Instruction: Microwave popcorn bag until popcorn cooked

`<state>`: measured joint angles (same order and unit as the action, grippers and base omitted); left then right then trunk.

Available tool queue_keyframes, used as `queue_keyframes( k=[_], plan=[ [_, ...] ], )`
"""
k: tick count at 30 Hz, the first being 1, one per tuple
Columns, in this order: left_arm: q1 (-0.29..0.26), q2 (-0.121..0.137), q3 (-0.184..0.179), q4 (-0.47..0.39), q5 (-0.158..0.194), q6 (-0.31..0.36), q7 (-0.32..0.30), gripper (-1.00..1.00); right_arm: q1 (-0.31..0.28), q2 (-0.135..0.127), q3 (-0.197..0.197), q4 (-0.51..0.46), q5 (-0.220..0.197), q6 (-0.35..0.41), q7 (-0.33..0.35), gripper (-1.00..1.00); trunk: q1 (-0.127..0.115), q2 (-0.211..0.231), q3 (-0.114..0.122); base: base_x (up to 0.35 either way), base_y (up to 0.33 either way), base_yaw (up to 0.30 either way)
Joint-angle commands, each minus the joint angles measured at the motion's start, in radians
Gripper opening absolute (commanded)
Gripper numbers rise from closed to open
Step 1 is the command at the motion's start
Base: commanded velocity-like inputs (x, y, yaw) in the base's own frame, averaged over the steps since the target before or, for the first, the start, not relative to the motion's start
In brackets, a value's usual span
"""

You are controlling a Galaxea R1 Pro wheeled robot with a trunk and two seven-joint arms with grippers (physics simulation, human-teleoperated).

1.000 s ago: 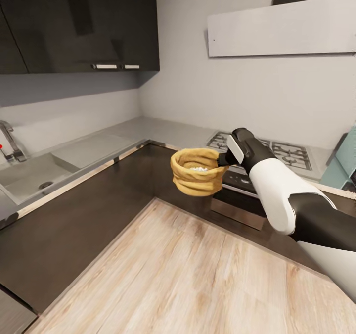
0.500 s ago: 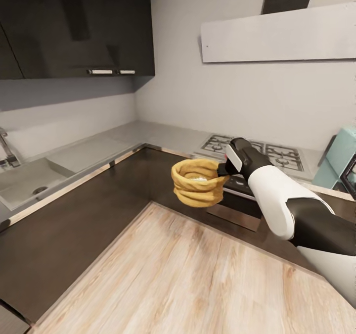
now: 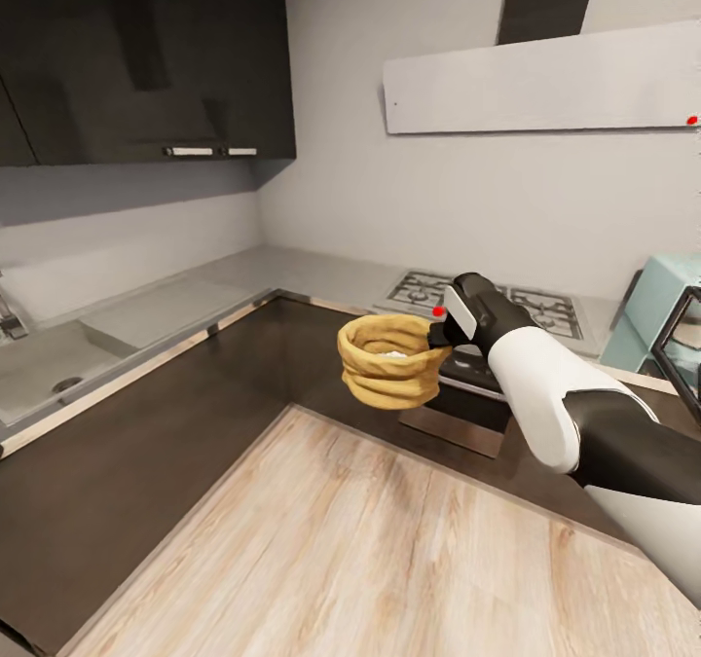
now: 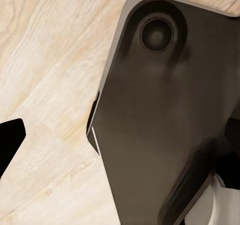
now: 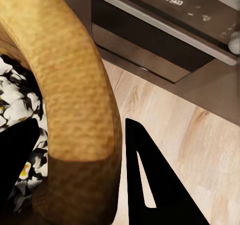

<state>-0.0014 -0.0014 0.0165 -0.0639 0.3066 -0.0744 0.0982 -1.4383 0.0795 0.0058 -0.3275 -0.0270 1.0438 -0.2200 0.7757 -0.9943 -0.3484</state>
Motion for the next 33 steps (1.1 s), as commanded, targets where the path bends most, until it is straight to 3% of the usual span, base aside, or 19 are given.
queue_keyframes(
  k=[1, 19, 33],
  plan=[
    [0.0, 0.0, 0.001, -0.001, 0.003, -0.002, 0.001, 1.0, -0.001, 0.0, 0.0, -0.001, -0.004, 0.003, -0.002, -1.0, 0.0, -0.001, 0.0, 0.0, 0.0, -0.079],
    [0.0, 0.0, 0.001, -0.001, 0.003, -0.002, 0.001, 1.0, -0.001, 0.0, 0.0, -0.001, -0.005, 0.003, -0.002, -1.0, 0.0, -0.001, 0.028, 0.0, 0.0, -0.077],
    [0.0, 0.0, 0.0, -0.001, 0.003, -0.002, 0.001, 1.0, 0.002, -0.001, -0.001, -0.001, -0.005, 0.003, 0.005, -1.0, 0.0, -0.001, 0.029, 0.0, 0.0, -0.004]
  ],
)
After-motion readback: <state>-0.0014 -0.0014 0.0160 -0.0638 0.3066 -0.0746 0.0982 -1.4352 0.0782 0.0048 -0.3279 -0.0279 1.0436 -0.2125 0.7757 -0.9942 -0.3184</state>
